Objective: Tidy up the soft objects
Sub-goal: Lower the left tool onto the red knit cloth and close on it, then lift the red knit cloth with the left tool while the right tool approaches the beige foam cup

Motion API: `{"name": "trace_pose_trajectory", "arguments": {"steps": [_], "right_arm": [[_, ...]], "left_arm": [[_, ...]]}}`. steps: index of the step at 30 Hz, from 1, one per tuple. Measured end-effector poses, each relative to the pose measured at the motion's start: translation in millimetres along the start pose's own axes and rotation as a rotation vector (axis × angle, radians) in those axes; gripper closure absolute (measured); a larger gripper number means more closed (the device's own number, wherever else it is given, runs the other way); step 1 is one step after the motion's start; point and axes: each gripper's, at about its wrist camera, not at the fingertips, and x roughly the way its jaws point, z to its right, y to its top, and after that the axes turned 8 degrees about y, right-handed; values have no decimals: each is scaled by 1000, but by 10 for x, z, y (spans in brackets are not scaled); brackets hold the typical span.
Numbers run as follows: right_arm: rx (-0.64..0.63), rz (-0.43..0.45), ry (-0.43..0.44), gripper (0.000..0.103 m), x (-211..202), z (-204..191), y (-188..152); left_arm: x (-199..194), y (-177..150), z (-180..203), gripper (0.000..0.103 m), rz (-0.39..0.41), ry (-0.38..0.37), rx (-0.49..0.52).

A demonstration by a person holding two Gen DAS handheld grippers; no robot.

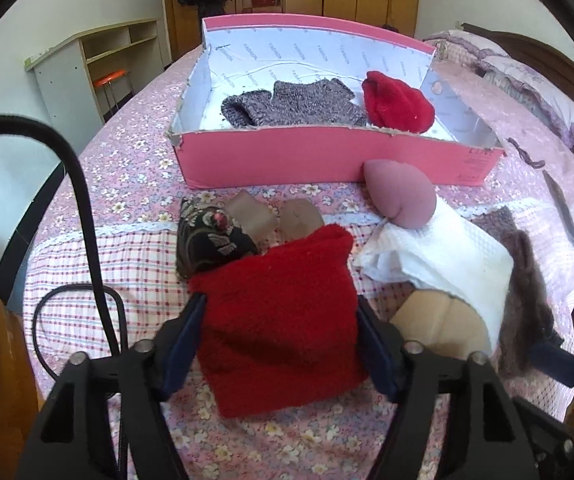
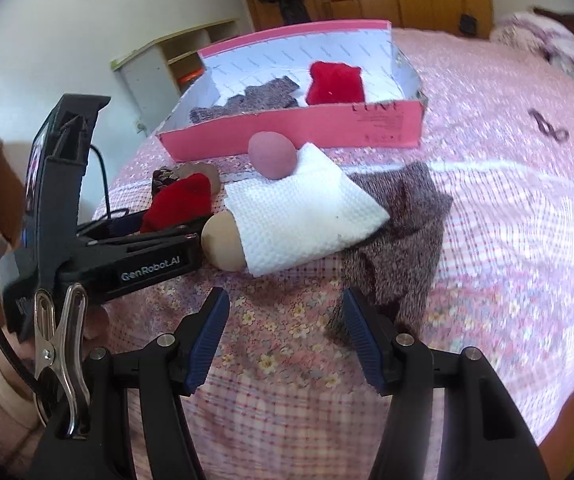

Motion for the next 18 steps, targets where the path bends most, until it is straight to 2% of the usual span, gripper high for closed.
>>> {"name": "trace_pose_trajectory", "arguments": {"steps": [3,5,9,18], "right_arm": [[5,4,35,42,-34,-103,-19],[-23,-4,25,42,-14,-185,-25],[-50,-26,17,42,33,-283,-38],[-59,-73,18,42,212,-376,-48]], "left_arm": [[-50,-16,-34,43,6,0,9],[-92,-34,-96,47,7,-19,8],[-219,-103,-281,49,12,-70,-37],[-380,-286,-535,51,26,-132,-33]]}}
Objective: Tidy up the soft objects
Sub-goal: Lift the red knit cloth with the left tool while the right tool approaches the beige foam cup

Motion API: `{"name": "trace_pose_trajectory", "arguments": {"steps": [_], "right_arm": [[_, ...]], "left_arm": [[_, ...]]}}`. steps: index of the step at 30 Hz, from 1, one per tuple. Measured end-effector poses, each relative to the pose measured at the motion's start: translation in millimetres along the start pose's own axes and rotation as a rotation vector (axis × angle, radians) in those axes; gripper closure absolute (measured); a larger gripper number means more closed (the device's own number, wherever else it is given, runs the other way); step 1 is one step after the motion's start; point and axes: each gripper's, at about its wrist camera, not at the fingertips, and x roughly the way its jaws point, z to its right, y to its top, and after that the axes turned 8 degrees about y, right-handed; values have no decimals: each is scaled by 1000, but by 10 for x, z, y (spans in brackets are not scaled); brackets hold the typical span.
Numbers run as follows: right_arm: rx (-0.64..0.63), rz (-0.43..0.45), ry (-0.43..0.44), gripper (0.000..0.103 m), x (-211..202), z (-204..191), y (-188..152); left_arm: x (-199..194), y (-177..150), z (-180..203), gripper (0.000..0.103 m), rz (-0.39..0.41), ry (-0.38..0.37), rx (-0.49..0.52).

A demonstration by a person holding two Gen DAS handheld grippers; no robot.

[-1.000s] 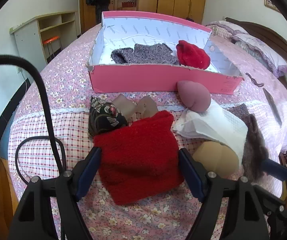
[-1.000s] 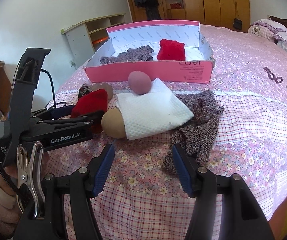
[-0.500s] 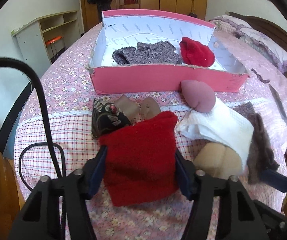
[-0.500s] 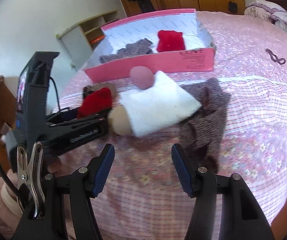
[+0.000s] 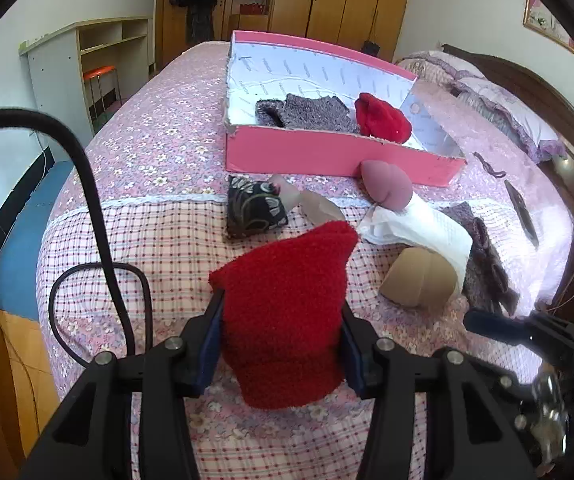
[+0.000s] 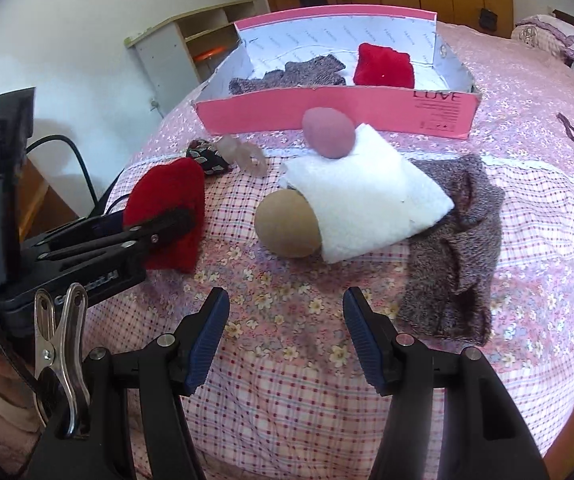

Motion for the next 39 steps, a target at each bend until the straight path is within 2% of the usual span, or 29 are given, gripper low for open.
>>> {"name": "trace_pose_trajectory", "arguments": {"steps": [10,15,23,31,34,36,39], "right_arm": [[58,-8,40,42,121,-11,71],[115,-24,10,42,306,89,171],[133,-4,-16,42,430,95,318],[173,26,-1,43,473,134,385],[186,34,-14,51,479,155,407],[198,38,-10,61,483,166,416],[189,50,2,64,451,122,405]], "left_arm": [[39,-160,-189,51,8,-37,-27],[69,-154,-211,51,9,-57,-32],[36,-213,-235,51,28,-65,-28],[21,-235,-225,51,40,-59,-24],[10,-250,-207,51,50,-53,-17],[-11,-262,-202,51,58,-55,-14],[-68,-271,-215,51,65,-68,-14]]}}
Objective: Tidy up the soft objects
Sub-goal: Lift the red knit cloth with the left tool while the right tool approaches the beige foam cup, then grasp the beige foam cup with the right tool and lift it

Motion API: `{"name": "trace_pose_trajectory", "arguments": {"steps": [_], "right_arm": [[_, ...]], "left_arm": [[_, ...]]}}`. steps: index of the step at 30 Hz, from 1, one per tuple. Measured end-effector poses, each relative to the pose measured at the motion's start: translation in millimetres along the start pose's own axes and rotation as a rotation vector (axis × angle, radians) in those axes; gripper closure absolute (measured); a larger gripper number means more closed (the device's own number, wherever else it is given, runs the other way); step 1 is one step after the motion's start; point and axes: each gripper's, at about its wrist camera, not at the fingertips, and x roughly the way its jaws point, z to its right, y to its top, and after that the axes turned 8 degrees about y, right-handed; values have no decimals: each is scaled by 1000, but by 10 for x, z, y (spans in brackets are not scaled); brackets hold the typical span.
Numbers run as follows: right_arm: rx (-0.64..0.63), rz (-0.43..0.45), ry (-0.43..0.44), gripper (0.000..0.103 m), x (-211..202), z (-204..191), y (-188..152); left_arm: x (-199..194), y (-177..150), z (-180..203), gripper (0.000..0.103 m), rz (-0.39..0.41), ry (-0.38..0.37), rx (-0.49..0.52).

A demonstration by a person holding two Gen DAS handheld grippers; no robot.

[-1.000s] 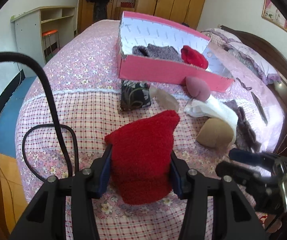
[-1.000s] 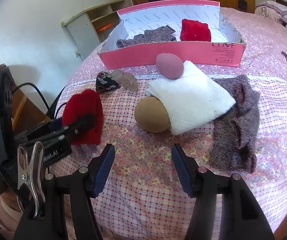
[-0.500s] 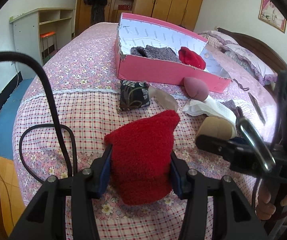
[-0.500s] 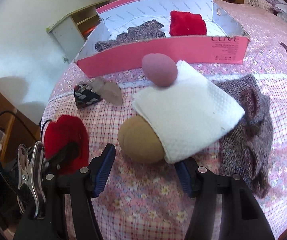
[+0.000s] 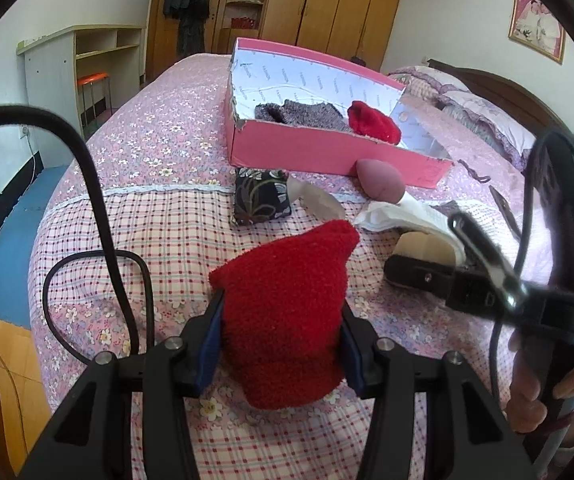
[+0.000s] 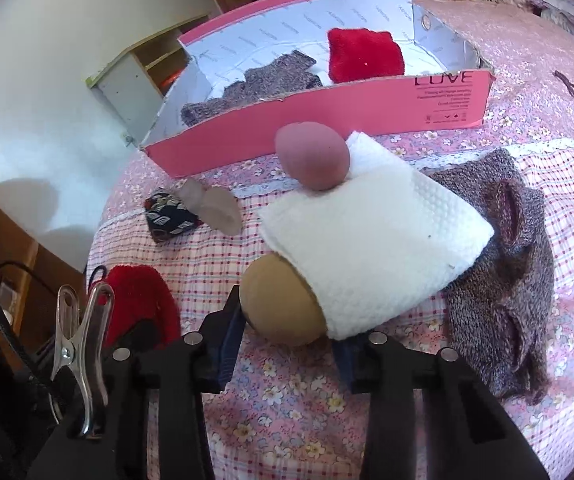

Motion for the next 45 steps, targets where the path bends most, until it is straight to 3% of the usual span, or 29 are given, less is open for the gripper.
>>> {"name": "trace_pose_trajectory", "arguments": {"steps": [9,15,23,28,33,40,45], "right_arm": [[-9,10,54,66,-175,-31,-147],[14,-30,125,64,-180,0,-207],[-59,-102,61,54,-184,8,-327],[-182,-133,33,54,-345,-110,-447],[-210,-153,44,54,-453,-129,-552],[-294,-96,36,54,-610,-249,-557],[-343,-111,-17,54,-374,-286,-491]], "left_arm": [[-174,2,85,51,6,-4,24],[-220,24,147,51,6,1,37],[-209,20,119,51,-4,23,34],[-189,25,126,51,-6,25,33],[-174,6,159,51,-13,23,43],[-192,18,172,51,-9,22,47],[-194,20,181,51,-10,25,48]]}}
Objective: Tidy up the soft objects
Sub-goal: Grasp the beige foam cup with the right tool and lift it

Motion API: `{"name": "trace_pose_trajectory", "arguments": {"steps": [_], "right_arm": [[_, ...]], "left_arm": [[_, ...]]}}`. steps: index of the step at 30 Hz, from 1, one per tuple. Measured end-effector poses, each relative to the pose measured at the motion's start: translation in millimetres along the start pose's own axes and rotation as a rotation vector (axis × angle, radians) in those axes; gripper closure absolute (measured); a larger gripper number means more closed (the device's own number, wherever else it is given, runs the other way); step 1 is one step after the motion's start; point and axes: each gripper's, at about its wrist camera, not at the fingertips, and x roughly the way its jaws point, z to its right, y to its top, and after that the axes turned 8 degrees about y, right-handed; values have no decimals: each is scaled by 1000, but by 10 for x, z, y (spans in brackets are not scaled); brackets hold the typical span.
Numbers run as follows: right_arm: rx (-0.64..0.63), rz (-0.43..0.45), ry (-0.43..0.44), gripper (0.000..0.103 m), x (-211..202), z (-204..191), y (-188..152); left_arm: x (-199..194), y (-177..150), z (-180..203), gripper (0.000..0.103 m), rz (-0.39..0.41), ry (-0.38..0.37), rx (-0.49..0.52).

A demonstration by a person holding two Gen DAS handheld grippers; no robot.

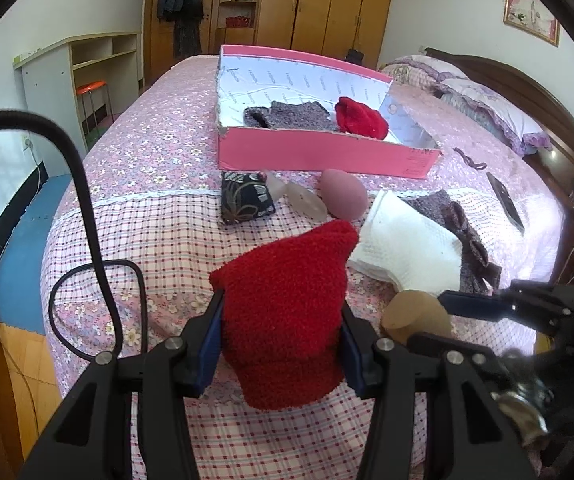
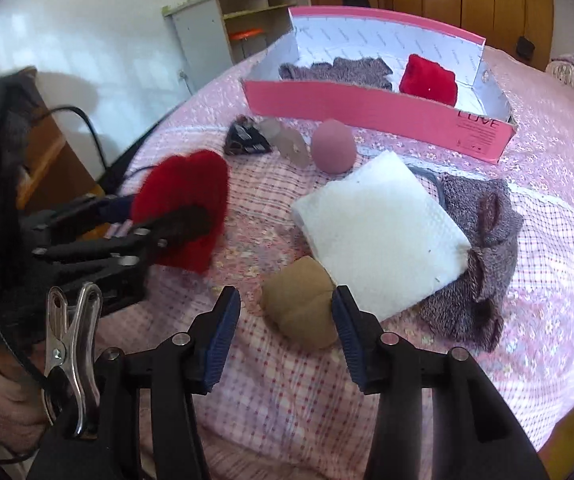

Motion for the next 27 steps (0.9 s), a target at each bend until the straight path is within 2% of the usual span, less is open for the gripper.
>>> {"name": "trace_pose_trajectory", "arguments": {"steps": [7,11,15,24,27], "right_arm": [[-7,-6,-48,54,136,36,-14],[-20,13,-61,65,99,34,-27],[-9,43,-35,70,-2,59,-39],[5,138,79,70,-325,51,89],[12,155,85,70,-398,89,125]], "left_arm": [[20,11,-49,51,-4,6,-4],[11,28,-34,51,-3,-7,0],[-36,87,-11,51,11,-12,3],[-154,385,-25,51,52,-21,-17],[-192,515,-27,51,74,-10,-14]]}}
